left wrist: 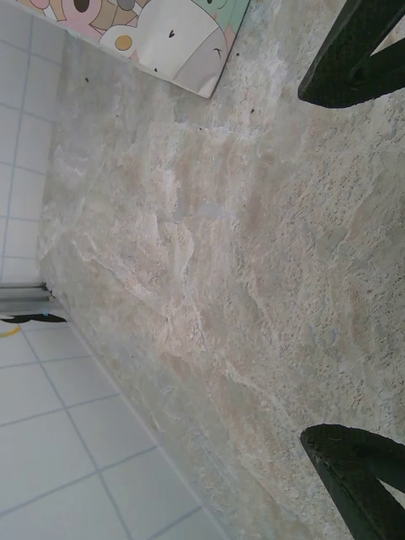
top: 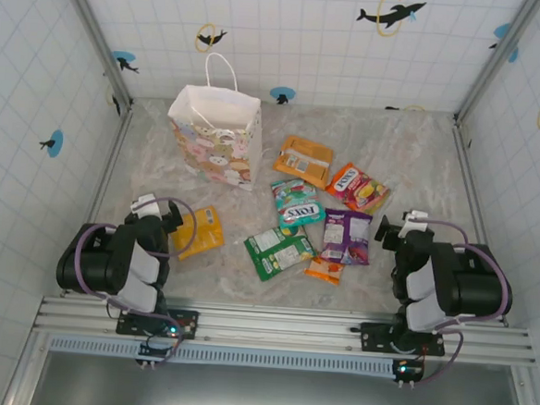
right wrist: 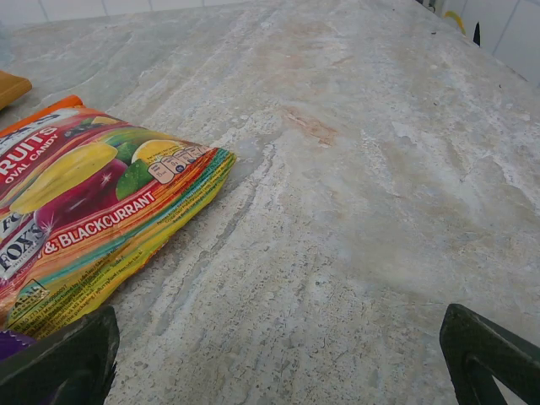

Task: Place the snacks into the paper bag

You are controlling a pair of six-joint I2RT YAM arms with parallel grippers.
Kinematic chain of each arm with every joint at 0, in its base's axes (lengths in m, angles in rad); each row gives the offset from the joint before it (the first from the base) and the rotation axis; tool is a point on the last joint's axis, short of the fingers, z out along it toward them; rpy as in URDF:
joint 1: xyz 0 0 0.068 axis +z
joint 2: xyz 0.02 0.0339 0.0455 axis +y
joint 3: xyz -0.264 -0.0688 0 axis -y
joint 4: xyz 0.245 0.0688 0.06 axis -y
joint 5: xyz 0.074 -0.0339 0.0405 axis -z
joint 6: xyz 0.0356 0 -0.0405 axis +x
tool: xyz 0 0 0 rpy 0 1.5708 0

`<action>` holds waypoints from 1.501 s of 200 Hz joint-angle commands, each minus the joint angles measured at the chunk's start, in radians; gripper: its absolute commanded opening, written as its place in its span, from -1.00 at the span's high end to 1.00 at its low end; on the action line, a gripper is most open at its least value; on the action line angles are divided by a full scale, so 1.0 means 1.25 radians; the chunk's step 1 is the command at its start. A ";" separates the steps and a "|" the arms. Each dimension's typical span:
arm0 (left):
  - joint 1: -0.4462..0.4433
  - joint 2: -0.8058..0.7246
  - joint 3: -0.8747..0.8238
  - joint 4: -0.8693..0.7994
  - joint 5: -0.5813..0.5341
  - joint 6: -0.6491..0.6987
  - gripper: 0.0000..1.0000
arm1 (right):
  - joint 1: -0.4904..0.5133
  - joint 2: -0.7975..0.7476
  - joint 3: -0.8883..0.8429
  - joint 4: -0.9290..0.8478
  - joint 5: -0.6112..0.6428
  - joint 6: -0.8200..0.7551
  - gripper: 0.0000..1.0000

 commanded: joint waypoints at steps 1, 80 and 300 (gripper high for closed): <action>0.003 -0.005 -0.021 0.021 0.010 -0.001 -0.96 | 0.001 -0.003 -0.010 0.029 0.006 -0.003 -1.00; 0.003 -0.004 -0.021 0.021 0.009 -0.002 -0.96 | 0.001 -0.003 -0.010 0.029 0.007 -0.003 -1.00; 0.003 -0.048 -0.008 -0.035 0.011 0.001 -0.94 | -0.002 -0.061 0.021 -0.069 -0.040 -0.017 -1.00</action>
